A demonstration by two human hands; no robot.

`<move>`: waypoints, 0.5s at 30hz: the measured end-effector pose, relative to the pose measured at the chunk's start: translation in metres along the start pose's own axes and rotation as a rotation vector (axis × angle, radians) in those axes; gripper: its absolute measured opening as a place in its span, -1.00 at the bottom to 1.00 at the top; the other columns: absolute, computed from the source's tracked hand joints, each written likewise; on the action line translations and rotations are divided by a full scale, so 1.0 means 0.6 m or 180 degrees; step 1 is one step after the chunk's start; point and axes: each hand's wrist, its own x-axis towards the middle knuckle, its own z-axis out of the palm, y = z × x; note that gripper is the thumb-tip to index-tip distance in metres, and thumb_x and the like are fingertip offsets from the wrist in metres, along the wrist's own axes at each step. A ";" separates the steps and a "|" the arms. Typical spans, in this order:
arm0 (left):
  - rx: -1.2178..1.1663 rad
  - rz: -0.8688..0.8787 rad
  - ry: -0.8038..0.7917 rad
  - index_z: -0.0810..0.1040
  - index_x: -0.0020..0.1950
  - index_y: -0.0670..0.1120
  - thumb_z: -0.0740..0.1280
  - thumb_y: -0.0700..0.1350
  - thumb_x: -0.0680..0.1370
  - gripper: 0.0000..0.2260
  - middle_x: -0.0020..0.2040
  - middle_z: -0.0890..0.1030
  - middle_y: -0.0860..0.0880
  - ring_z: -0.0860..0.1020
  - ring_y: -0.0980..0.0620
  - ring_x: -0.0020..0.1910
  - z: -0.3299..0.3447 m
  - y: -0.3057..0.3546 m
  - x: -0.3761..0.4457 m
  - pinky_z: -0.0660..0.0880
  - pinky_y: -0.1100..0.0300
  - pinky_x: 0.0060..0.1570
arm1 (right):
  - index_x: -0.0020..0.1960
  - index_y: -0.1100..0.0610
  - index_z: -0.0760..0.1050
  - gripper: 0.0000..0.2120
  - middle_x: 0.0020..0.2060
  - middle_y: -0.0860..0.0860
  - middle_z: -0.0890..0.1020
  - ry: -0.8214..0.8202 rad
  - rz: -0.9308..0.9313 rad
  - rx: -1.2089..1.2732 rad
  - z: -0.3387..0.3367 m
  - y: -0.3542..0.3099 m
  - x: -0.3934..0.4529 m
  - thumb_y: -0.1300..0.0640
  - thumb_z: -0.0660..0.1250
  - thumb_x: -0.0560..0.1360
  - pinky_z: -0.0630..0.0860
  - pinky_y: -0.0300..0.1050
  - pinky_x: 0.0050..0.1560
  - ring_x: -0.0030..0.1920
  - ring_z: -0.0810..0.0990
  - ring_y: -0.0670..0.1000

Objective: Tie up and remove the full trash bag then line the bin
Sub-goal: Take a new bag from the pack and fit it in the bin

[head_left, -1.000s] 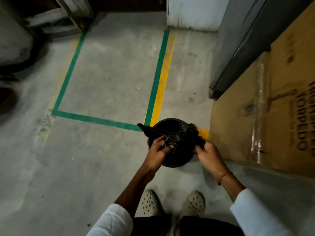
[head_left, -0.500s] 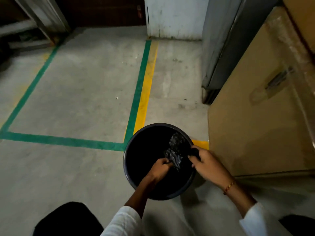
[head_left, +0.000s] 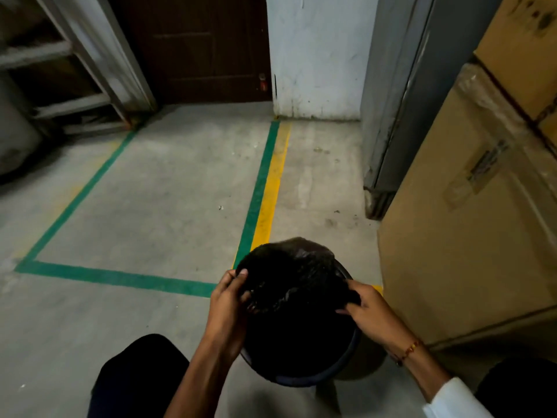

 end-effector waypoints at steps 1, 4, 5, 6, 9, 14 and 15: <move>-0.0262 -0.0113 -0.0050 0.47 -0.17 0.00 0.22 -0.16 0.60 -0.84 -0.27 0.63 0.00 0.57 0.05 -0.30 -0.005 0.008 0.003 0.50 0.22 -0.31 | 0.04 -0.01 0.57 -0.48 0.04 -0.05 0.63 0.0008 -0.0152 -0.0157 0.001 -0.001 -0.001 0.58 0.18 0.44 0.56 -0.28 0.11 0.03 0.60 -0.24; -0.0731 -0.0354 -0.0060 0.53 -0.14 0.00 0.19 -0.18 0.60 -0.81 -0.26 0.67 0.01 0.60 0.04 -0.21 -0.016 0.025 0.006 0.55 0.10 -0.17 | -0.03 -0.06 0.61 -0.46 0.01 -0.03 0.66 -0.0075 -0.0536 -0.0417 0.004 0.011 -0.004 0.56 0.23 0.35 0.49 -0.33 0.12 0.04 0.61 -0.23; -0.0730 -0.0381 -0.0062 0.55 -0.10 -0.02 0.19 -0.20 0.59 -0.82 -0.22 0.66 -0.01 0.59 0.02 -0.19 -0.022 0.022 0.011 0.55 0.08 -0.14 | -0.03 -0.04 0.61 -0.47 0.01 -0.02 0.66 -0.0097 -0.0554 -0.0509 0.004 0.015 -0.007 0.55 0.23 0.35 0.49 -0.32 0.13 0.07 0.61 -0.17; -0.0686 -0.0424 -0.0052 0.57 -0.05 -0.04 0.20 -0.21 0.58 -0.83 -0.17 0.65 -0.04 0.58 0.00 -0.16 -0.022 0.024 0.007 0.54 0.07 -0.08 | -0.02 -0.04 0.61 -0.48 0.02 -0.03 0.65 -0.0104 -0.0551 -0.0587 0.004 0.021 -0.009 0.54 0.23 0.37 0.50 -0.29 0.16 0.10 0.61 -0.13; -0.0477 -0.0504 0.0115 0.61 -0.03 -0.09 0.19 -0.23 0.56 -0.80 -0.14 0.65 -0.12 0.61 -0.07 -0.18 -0.029 0.014 0.012 0.53 0.01 -0.05 | 0.06 -0.02 0.58 -0.54 0.06 -0.06 0.64 -0.0166 -0.0423 -0.0761 0.001 0.026 -0.016 0.48 0.22 0.42 0.50 -0.24 0.22 0.17 0.58 -0.06; 0.1133 0.0731 0.0869 0.50 -0.11 -0.12 0.20 -0.11 0.60 -0.85 -0.19 0.58 -0.16 0.52 -0.07 -0.15 -0.039 -0.016 0.036 0.47 0.02 -0.14 | 0.31 0.17 0.45 -0.67 0.17 0.03 0.56 -0.0382 0.0110 -0.0163 0.002 -0.010 -0.032 0.19 0.30 0.56 0.42 -0.19 0.20 0.18 0.51 -0.03; 0.1583 0.1064 0.0944 0.48 -0.15 -0.11 0.21 -0.07 0.59 -0.82 -0.24 0.58 -0.11 0.50 -0.05 -0.21 -0.043 -0.023 0.038 0.48 -0.01 -0.16 | 0.26 0.21 0.49 -0.60 0.16 0.07 0.60 -0.0278 0.0116 -0.0174 0.003 -0.016 -0.035 -0.04 0.30 0.55 0.44 -0.08 0.20 0.18 0.56 0.01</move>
